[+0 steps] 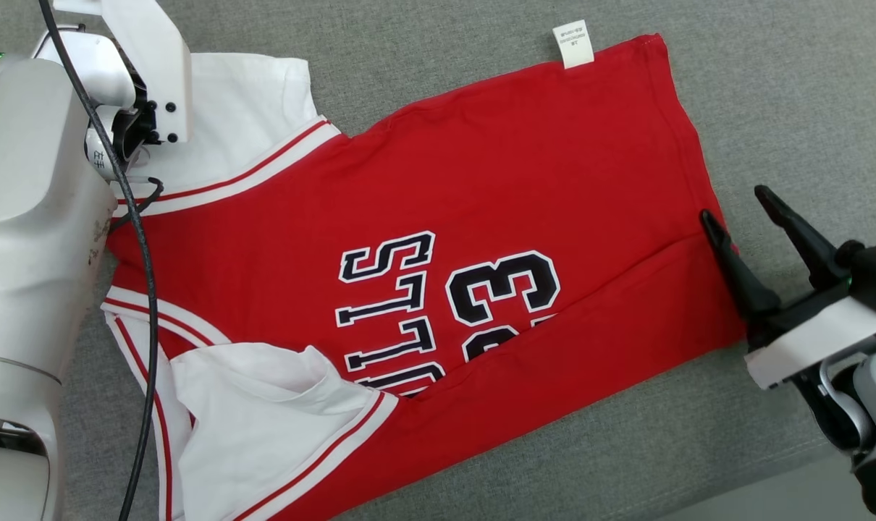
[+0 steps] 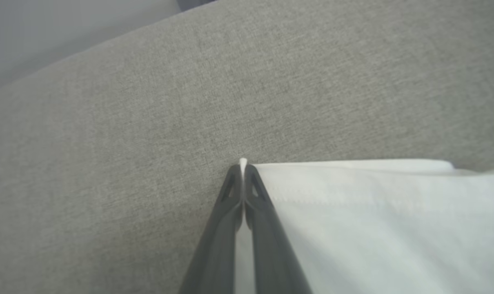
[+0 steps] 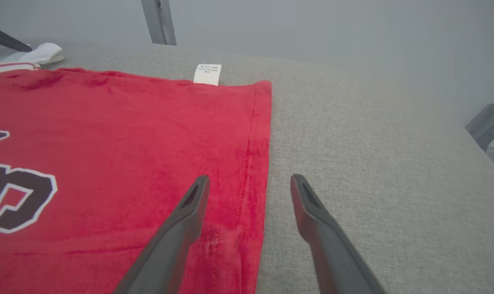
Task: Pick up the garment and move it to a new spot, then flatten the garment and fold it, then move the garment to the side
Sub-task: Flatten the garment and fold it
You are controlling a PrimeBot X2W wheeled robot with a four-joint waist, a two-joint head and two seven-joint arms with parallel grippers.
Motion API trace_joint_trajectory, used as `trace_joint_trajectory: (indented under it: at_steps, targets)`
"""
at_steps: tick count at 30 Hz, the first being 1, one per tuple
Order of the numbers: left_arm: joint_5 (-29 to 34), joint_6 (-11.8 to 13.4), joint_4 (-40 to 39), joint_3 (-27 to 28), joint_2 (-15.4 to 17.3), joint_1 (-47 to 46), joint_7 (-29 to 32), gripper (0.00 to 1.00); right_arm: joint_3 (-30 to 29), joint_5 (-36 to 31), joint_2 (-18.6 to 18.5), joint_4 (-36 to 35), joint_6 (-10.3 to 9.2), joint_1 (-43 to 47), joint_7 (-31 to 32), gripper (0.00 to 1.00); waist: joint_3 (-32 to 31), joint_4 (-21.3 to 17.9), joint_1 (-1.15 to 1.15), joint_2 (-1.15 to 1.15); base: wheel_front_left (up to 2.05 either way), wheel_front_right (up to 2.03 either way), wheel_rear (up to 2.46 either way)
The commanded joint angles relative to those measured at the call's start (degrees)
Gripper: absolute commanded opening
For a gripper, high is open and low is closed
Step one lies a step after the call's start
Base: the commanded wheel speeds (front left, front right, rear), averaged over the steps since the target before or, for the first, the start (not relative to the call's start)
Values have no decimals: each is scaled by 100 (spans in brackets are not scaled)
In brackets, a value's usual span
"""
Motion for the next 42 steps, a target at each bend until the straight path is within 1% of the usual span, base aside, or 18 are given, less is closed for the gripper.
trace_joint_trajectory:
  at_steps: [1,2,4,6,10,11,12,15,18,23,29,30,31,32,33,34,39,42]
  targets:
    - [-67,-14,35,11,7,34,-7,0,3,244,45,74,-1,-163,3,100,14,22,0,0,0,0,0]
    - [-67,-14,35,11,7,34,-7,0,3,244,45,74,-1,-163,3,100,14,22,0,0,0,0,0]
    - [-111,-26,-24,32,-35,33,-76,0,51,319,4,208,-1,-436,214,100,25,54,0,0,0,0,0]
    - [-183,-104,-76,42,-112,80,-56,0,163,398,39,389,-1,-737,558,100,13,90,0,0,0,0,0]
    - [-261,-207,-172,6,-229,107,-79,0,425,627,3,689,-2,-1447,1412,100,6,235,0,0,0,0,0]
    - [-287,-212,-218,6,-264,96,-119,0,507,772,-27,852,-2,-1802,1822,100,17,300,0,0,0,0,0]
    - [-295,-216,-235,3,-274,87,-122,0,536,823,-36,959,-2,-1964,2030,100,27,332,0,0,0,0,0]
    - [-297,-192,-282,-18,-346,43,-132,0,571,849,-21,1305,-2,-2418,2420,100,74,440,0,0,0,0,0]
    - [-319,-167,-323,-31,-398,-21,-145,0,631,916,86,1649,-2,-2793,2615,100,155,530,0,0,0,0,0]
    - [-323,-172,-368,-99,-531,-85,-157,0,852,1037,125,2166,-2,-3290,2817,100,297,648,0,0,0,0,0]
    - [-276,-216,-383,-196,-597,-164,-183,0,1151,1084,130,2599,-2,-3720,2835,100,427,752,0,0,0,0,0]
    - [-269,-224,-378,-212,-603,-172,-187,0,1211,1072,116,2655,-2,-3774,2833,92,437,761,0,0,0,0,0]
    - [-263,-229,-373,-225,-606,-174,-198,0,1267,1097,126,2716,-2,-3809,2863,51,440,767,0,0,0,0,0]
    - [-260,-232,-364,-234,-605,-171,-204,0,1313,1123,137,2748,-2,-3842,2868,42,438,768,0,0,0,0,0]
    - [-260,-236,-358,-240,-601,-171,-211,0,1358,1131,131,2779,-2,-3893,2866,18,434,768,0,0,0,0,0]
    - [-260,-243,-356,-244,-595,-174,-223,0,1408,1112,115,2808,-2,-3945,2851,0,428,768,0,0,0,0,0]
    - [-213,-294,-445,-252,-527,-208,-522,0,1525,1172,75,2830,-2,-4125,2700,0,359,769,0,0,0,0,0]
    - [-133,-299,-514,-255,-453,-315,-875,0,1438,1216,61,2863,-2,-4198,2390,0,331,781,0,0,0,0,0]
